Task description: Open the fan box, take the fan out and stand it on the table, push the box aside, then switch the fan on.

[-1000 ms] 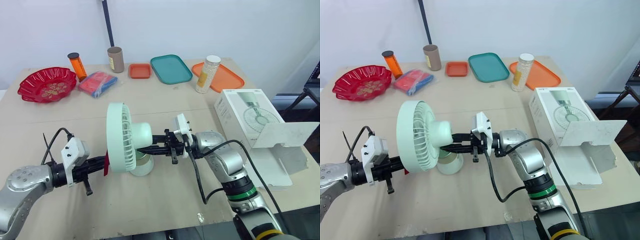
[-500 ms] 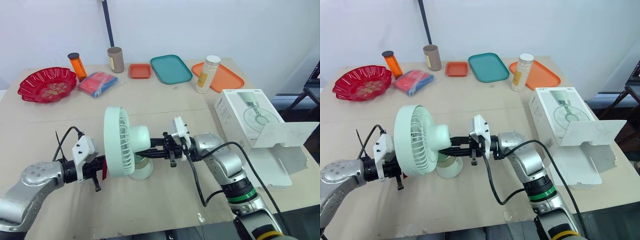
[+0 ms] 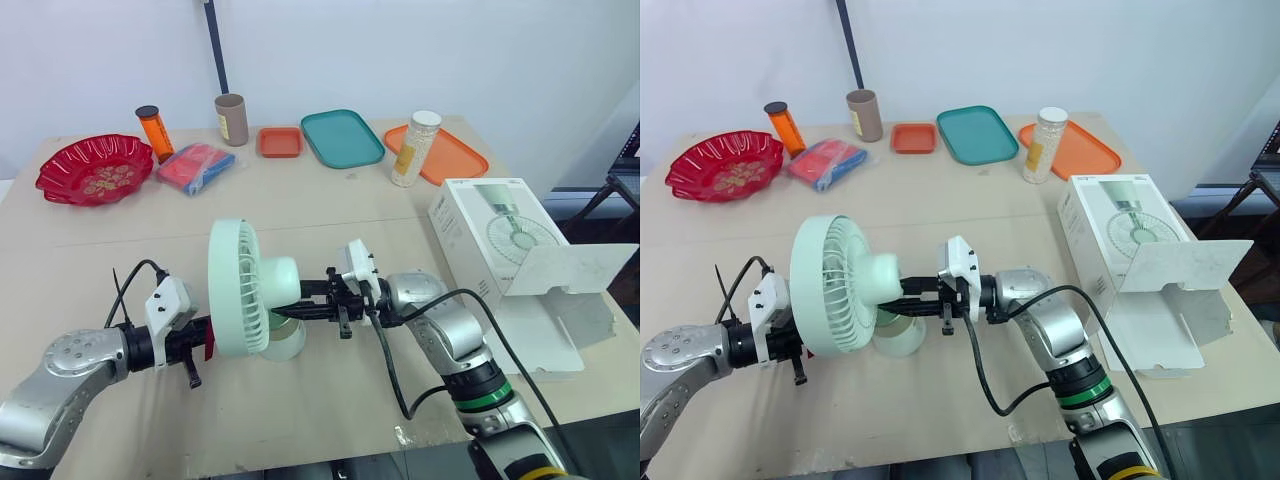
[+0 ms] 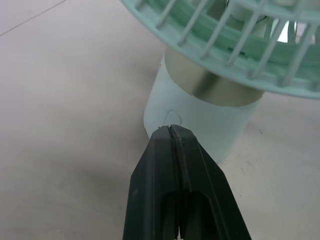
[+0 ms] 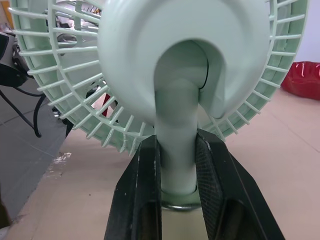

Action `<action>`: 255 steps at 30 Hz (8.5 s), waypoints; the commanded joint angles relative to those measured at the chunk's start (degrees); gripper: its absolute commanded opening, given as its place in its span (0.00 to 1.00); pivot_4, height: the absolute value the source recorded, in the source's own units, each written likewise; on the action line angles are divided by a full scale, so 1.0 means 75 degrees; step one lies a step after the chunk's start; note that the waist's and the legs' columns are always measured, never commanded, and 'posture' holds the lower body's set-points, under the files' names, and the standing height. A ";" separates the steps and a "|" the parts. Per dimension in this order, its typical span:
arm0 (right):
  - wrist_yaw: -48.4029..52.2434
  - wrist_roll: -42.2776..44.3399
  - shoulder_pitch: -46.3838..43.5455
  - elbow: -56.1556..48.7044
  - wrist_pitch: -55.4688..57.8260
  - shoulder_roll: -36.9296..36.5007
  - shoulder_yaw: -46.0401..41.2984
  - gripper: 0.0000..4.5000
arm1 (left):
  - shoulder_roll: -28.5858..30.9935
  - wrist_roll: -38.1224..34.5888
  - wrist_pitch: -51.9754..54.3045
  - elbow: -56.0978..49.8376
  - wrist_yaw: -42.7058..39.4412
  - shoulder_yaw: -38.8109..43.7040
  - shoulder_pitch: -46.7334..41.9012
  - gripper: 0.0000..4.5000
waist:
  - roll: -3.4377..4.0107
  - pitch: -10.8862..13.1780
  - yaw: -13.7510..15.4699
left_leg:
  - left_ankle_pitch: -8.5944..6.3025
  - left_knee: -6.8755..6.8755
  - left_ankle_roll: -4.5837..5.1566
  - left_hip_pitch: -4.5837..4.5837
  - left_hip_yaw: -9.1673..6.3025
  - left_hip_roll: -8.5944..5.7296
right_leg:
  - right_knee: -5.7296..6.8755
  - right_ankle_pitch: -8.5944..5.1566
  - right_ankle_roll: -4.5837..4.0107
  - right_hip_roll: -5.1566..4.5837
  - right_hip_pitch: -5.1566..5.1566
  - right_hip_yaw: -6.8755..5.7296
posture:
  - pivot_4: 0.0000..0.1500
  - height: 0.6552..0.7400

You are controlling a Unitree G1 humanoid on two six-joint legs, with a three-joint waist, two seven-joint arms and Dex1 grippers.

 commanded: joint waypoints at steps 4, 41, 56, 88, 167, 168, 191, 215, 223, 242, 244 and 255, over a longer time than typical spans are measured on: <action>-0.0060 0.0071 -0.0024 -0.0338 -0.0298 0.0143 -0.0043 0.09 | 0.0030 -0.0110 0.0057 -0.0320 -0.0086 0.0037 0.0060 0.01 | 0.0000 0.0000 0.0000 | 0.0000 0.0001 0.0000 0.0000 0.0000 0.0000 | 0.0002 0.0000 0.0000 0.0000 0.0000 0.0000 | 1.00 1.00; -0.0117 0.0143 0.0174 -0.0741 0.0001 -0.0067 0.0013 0.09 | -0.0627 0.0537 -0.0207 0.0357 0.0276 -0.0516 -0.0668 0.01 | -0.0001 -0.0004 0.0001 | 0.0000 0.0005 0.0000 0.0000 -0.0001 -0.0001 | 0.0005 0.0000 0.0000 -0.0002 0.0001 0.0000 | 1.00 1.00; -0.0134 0.0063 0.0123 -0.0635 -0.0050 -0.0007 0.0030 0.09 | -0.0540 0.0493 -0.0181 0.0146 0.0287 -0.0379 -0.0337 0.01 | -0.0001 -0.0004 0.0003 | 0.0000 0.0005 0.0000 0.0001 -0.0001 -0.0002 | 0.0006 0.0000 0.0000 -0.0001 0.0001 0.0000 | 1.00 1.00; -0.0216 0.0002 0.0175 -0.0712 -0.0046 0.0002 0.0083 0.09 | -0.0692 0.0330 0.0020 -0.0101 0.0253 -0.0678 -0.0514 0.01 | -0.0001 -0.0006 0.0003 | 0.0000 0.0006 0.0000 0.0001 -0.0001 -0.0004 | 0.0007 0.0000 0.0000 -0.0003 0.0002 0.0000 | 1.00 1.00; 0.0166 -0.0015 -0.0630 0.0137 -0.0788 -0.0463 -0.0622 0.09 | -0.0618 -0.0407 0.0783 -0.1668 0.1446 0.1496 0.1837 0.01 | -0.0002 -0.0007 0.0005 | 0.0000 0.0004 0.0000 0.0009 0.0003 0.0000 | 0.0007 0.0003 -0.0004 -0.0001 0.0006 0.0002 | 1.00 1.00; 0.0196 -0.0022 -0.0643 0.0208 -0.0817 -0.0487 -0.0638 0.09 | -0.0600 -0.0384 0.0761 -0.1632 0.1428 0.1502 0.1819 0.01 | -0.0002 -0.0007 0.0005 | 0.0000 0.0005 0.0000 0.0009 0.0003 0.0000 | 0.0007 0.0003 -0.0004 -0.0002 0.0006 0.0002 | 1.00 1.00; 0.0782 -0.0013 -0.0807 0.1101 -0.0974 -0.0695 -0.0696 0.09 | -0.0631 -0.0250 0.0709 -0.1658 0.1398 0.1451 0.1768 0.01 | -0.0002 -0.0007 0.0006 | 0.0000 0.0005 0.0000 0.0009 0.0004 0.0000 | 0.0007 0.0003 -0.0004 -0.0002 0.0007 0.0003 | 1.00 1.00; 0.0668 0.0033 -0.0841 0.0952 -0.0421 -0.0967 -0.0793 0.09 | -0.0709 0.0011 0.0422 -0.1236 0.1271 0.1093 0.1384 0.01 | -0.0001 -0.0007 0.0009 | -0.0001 0.0005 0.0001 0.0009 0.0005 -0.0001 | 0.0006 0.0003 -0.0004 -0.0002 0.0008 0.0003 | 1.00 1.00; 0.0560 -0.0214 -0.0804 0.1198 -0.0769 -0.0910 -0.0693 0.31 | -0.0667 -0.0041 0.0448 -0.1277 0.1324 0.1149 0.1394 0.00 | -0.0001 -0.0008 0.0009 | -0.0001 0.0006 0.0001 0.0010 0.0005 0.0000 | 0.0007 0.0003 -0.0004 -0.0002 0.0009 0.0003 | 1.00 1.00; 0.0532 -0.0424 -0.0483 0.1056 -0.1230 -0.1138 -0.0786 1.00 | -0.0627 -0.0053 0.0448 -0.1222 0.1324 0.1152 0.1278 0.00 | -0.0001 -0.0008 0.0009 | -0.0001 0.0005 0.0001 0.0010 0.0005 0.0000 | 0.0006 0.0003 -0.0004 -0.0003 0.0009 0.0003 | 1.00 1.00; 0.0478 -0.0448 -0.0340 0.0950 -0.1257 -0.1291 -0.0860 1.00 | -0.0612 -0.0054 0.0396 -0.1212 0.1267 0.1216 0.1366 0.00 | -0.0001 -0.0008 0.0010 | -0.0001 0.0005 0.0001 0.0010 0.0005 0.0000 | 0.0006 0.0003 -0.0004 -0.0003 0.0009 0.0003 | 1.00 1.00; -0.0359 -0.0181 0.1144 -0.0748 -0.0211 -0.2711 -0.1870 1.00 | -0.0510 0.0099 -0.0211 -0.0624 0.0740 0.1241 0.1319 0.00 | 0.0000 -0.0008 0.0066 | -0.0004 0.0007 0.0007 0.0009 0.0007 -0.0004 | 0.0004 0.0002 -0.0001 -0.0006 0.0014 0.0004 | 1.00 1.00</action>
